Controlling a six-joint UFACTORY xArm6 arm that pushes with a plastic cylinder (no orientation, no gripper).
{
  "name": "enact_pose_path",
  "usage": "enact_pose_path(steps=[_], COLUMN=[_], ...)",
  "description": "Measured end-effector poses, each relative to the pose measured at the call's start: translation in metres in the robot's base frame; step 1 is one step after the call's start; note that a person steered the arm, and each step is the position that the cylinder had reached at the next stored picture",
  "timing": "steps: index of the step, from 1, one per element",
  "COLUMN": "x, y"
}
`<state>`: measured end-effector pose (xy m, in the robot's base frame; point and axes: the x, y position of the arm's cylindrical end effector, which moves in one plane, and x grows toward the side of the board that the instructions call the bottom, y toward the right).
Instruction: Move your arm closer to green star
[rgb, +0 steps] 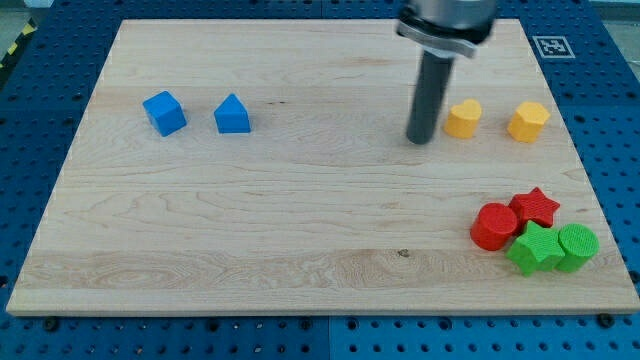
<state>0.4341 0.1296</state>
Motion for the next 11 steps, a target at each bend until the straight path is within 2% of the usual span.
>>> enact_pose_path(steps=[1, 2, 3, 5, 6, 7, 11], x=[0.038, 0.044, 0.079, 0.165, 0.182, 0.178, 0.163], y=[0.05, 0.113, 0.158, 0.162, 0.162, 0.155, 0.066])
